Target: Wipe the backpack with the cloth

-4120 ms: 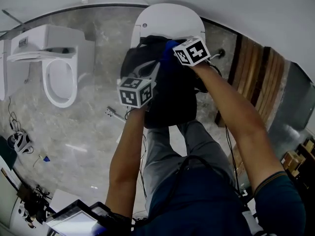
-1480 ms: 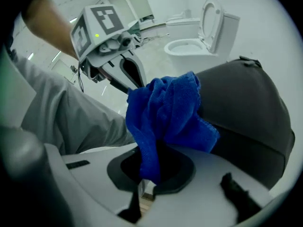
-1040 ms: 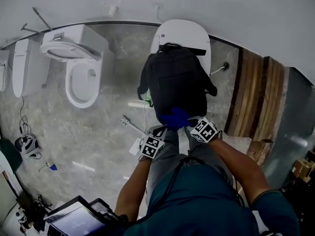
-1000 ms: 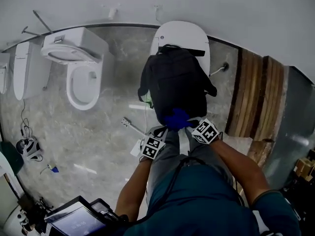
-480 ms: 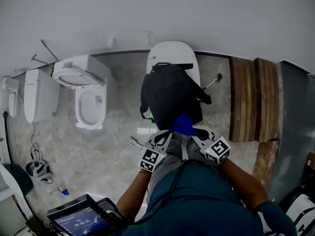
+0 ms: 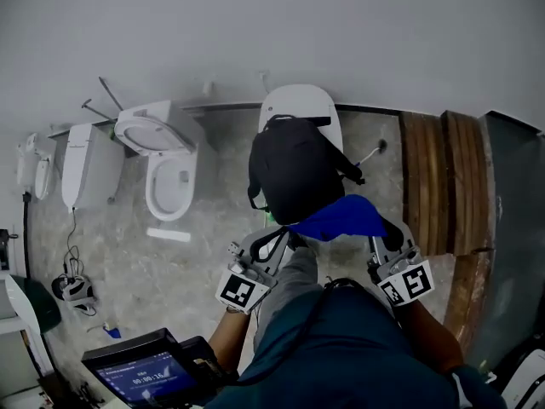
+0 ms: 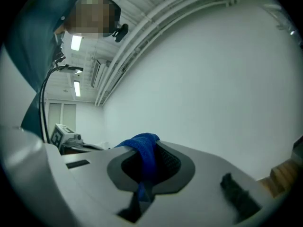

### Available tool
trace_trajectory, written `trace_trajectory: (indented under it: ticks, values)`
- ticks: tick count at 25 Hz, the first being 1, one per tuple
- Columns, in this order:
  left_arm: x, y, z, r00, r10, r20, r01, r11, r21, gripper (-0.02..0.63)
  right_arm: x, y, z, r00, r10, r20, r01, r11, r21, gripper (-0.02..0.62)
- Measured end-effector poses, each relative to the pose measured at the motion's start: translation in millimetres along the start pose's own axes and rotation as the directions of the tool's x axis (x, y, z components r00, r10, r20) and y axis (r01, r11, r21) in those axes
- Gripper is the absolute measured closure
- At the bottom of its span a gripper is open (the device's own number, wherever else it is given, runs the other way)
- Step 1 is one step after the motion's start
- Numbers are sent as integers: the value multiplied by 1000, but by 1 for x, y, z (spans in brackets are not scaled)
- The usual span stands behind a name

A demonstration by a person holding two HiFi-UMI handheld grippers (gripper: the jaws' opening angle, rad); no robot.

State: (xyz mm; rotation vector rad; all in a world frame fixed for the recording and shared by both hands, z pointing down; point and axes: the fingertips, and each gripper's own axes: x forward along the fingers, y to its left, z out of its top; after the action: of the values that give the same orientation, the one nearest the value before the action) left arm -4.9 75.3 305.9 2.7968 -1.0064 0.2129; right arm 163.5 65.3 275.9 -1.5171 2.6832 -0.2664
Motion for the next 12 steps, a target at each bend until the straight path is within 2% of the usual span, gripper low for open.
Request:
trace_trajectory:
  ticks: [2, 5, 9, 12]
  values:
    - [-13, -38, 20, 997, -63, 47, 61, 998, 33, 591, -33, -10, 22, 997, -39, 63, 40, 999, -10, 584]
    - [-34, -102, 32, 988, -141, 69, 134, 986, 97, 589, -86, -9, 53, 987, -54, 149, 58, 998, -21, 584]
    - [-70, -185, 54, 961, -208, 184, 193, 976, 98, 589, -165, 7, 84, 969, -56, 243, 61, 998, -14, 584]
    - [-106, -232, 74, 939, -211, 270, 196, 977, 83, 589, -216, 21, 104, 953, -65, 295, 61, 998, 21, 584]
